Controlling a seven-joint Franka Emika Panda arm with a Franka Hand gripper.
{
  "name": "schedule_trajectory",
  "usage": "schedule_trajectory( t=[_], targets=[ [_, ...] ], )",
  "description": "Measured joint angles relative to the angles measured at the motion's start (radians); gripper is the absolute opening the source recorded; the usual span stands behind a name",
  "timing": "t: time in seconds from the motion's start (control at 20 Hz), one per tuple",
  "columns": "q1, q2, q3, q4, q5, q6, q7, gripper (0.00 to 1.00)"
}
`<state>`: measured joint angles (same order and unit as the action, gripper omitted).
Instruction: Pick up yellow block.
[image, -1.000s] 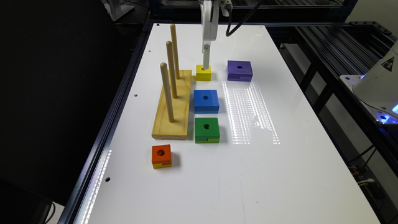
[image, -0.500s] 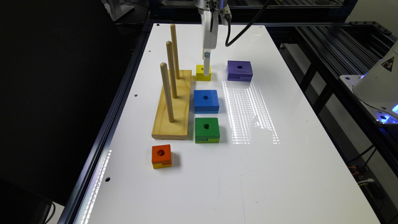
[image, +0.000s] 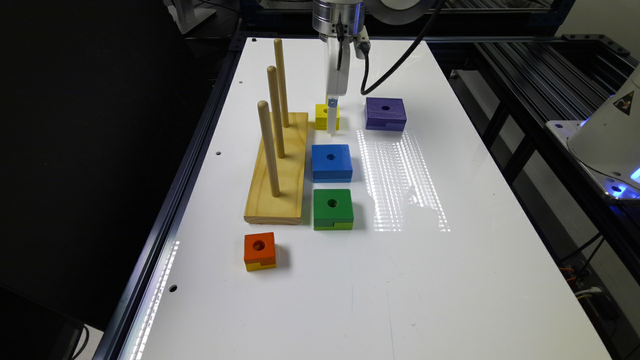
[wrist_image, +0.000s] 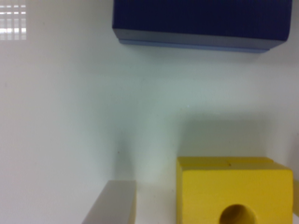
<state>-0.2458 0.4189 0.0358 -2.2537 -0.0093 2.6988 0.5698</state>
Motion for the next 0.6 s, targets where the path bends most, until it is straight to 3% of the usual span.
schedule_trajectory(
  t=[0.3, 0.6],
  targets=[
    [0.0, 0.0, 0.009, 0.008, 0.0003, 0.0, 0.003, 1.0],
    [0.0, 0.0, 0.01, 0.009, 0.0003, 0.0, 0.004, 1.0]
  ],
)
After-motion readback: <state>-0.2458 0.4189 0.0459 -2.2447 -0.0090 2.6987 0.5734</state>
